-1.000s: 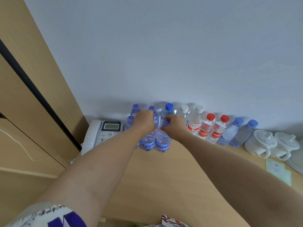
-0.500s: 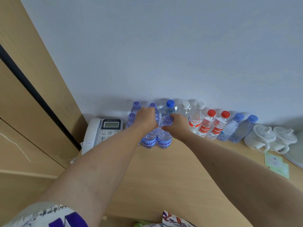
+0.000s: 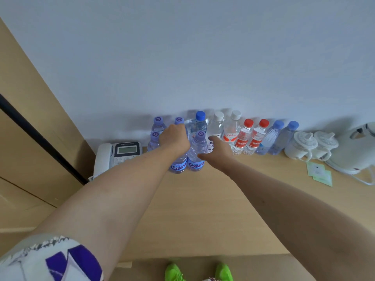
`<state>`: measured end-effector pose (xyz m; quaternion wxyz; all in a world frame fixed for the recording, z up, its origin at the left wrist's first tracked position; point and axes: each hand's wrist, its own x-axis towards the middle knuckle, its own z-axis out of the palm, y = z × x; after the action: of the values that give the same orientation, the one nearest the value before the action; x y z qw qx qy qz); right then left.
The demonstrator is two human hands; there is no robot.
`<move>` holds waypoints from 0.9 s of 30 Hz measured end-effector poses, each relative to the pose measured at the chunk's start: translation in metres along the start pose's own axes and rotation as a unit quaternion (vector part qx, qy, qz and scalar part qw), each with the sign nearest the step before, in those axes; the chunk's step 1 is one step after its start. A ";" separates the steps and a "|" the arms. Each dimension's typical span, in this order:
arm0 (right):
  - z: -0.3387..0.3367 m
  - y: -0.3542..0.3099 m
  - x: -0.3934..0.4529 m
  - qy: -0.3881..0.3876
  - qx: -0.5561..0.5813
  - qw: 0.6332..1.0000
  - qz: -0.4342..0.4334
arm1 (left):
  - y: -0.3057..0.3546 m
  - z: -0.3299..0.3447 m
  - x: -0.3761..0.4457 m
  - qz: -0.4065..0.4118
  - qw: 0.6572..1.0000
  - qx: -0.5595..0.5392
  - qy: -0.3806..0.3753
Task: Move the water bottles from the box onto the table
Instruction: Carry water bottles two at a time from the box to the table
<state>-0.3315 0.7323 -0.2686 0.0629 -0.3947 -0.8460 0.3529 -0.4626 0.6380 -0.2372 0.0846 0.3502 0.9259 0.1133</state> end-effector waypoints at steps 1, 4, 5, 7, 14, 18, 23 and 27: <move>-0.003 0.002 -0.004 0.003 -0.001 1.000 0.000 | 0.002 -0.004 -0.003 -0.004 1.000 0.003 0.001; -0.019 0.008 -0.015 0.021 0.005 1.000 -0.004 | 0.014 -0.015 -0.014 0.022 0.999 0.009 0.049; -0.025 0.011 -0.019 0.029 0.005 1.000 -0.007 | 0.022 -0.018 -0.018 0.037 0.997 0.013 0.064; -0.040 0.019 -0.028 0.044 0.005 0.999 -0.015 | 0.045 -0.023 -0.024 0.069 0.994 0.020 0.084; -0.122 0.100 -0.091 0.099 -0.075 0.992 0.006 | 0.178 0.010 -0.069 0.218 0.974 0.009 0.065; -0.181 0.189 -0.155 0.135 -0.106 0.981 0.086 | 0.276 0.052 -0.119 0.327 0.945 0.008 0.010; -0.248 0.307 -0.263 0.183 -0.103 0.954 0.213 | 0.408 0.114 -0.202 0.444 0.893 0.050 -0.054; -0.292 0.382 -0.358 0.220 -0.094 0.919 0.314 | 0.509 0.152 -0.284 0.528 0.842 0.071 -0.088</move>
<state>0.2628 0.8044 -0.2373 0.0958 -0.7120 -0.6724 0.1781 0.1041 0.8425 -0.2243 0.0680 0.7997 0.5950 0.0437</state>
